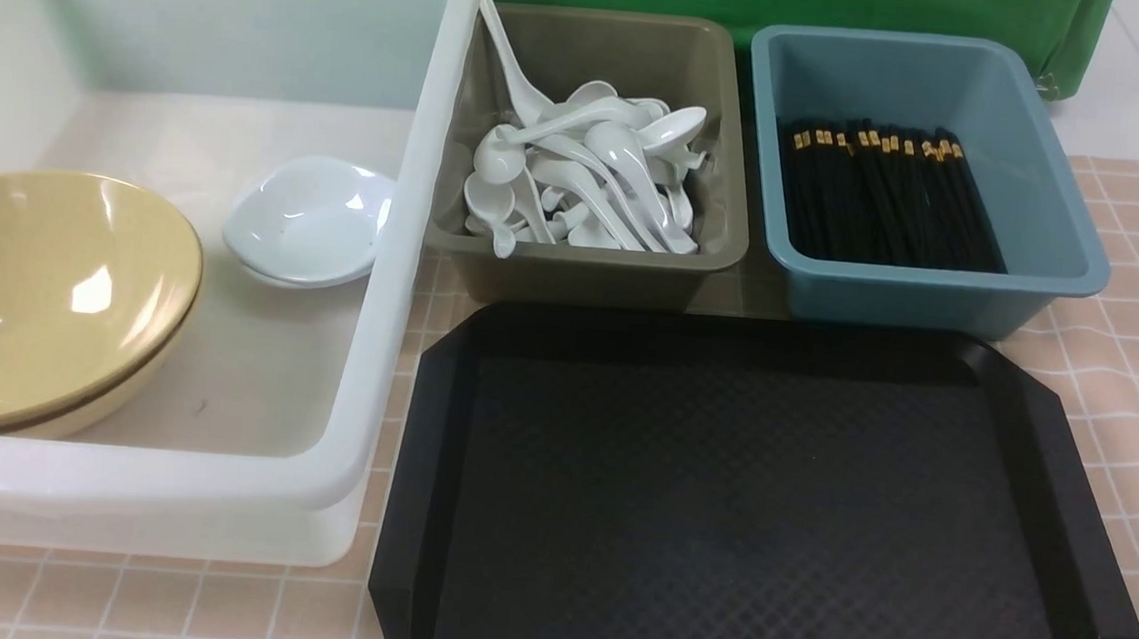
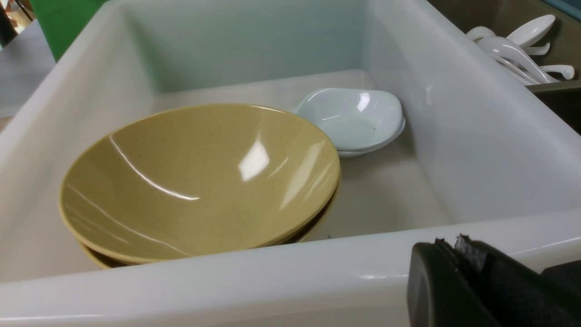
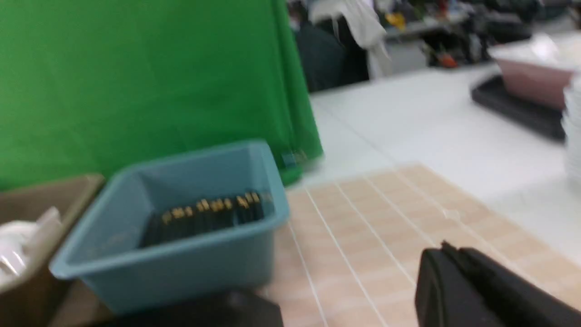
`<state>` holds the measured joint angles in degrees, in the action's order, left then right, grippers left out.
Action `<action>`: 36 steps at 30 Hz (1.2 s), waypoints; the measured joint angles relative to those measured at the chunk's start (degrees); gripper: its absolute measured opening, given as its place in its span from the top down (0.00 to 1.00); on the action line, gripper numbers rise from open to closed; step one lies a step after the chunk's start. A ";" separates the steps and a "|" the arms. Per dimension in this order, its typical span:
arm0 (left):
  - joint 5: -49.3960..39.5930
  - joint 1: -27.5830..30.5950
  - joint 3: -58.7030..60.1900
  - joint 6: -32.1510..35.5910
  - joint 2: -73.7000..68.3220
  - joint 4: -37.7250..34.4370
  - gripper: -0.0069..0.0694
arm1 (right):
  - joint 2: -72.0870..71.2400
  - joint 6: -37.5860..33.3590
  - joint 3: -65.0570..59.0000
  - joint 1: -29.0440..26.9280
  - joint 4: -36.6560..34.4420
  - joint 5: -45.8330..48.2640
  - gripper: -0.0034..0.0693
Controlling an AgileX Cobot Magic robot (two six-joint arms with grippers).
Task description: On brown table put chopsticks spoon bowls plates into blue grey white boxes.
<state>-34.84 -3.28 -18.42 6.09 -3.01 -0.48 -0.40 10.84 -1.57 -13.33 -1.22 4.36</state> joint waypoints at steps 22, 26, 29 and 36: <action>0.00 0.00 0.00 0.00 0.00 0.00 0.90 | -0.24 0.76 -0.06 14.60 7.44 13.16 0.88; 0.00 0.00 0.00 0.00 0.00 0.00 0.90 | -0.24 0.76 -0.06 14.60 7.60 13.16 0.88; 0.00 0.00 0.00 0.00 0.00 0.00 0.90 | -0.24 0.76 -0.06 14.60 7.70 13.23 0.88; 0.00 0.00 0.00 0.00 0.00 0.00 0.90 | -0.24 0.76 -0.01 14.60 7.74 13.41 0.88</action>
<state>-34.84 -3.28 -18.42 6.09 -3.01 -0.48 -0.64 11.60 -1.58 1.26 6.52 17.77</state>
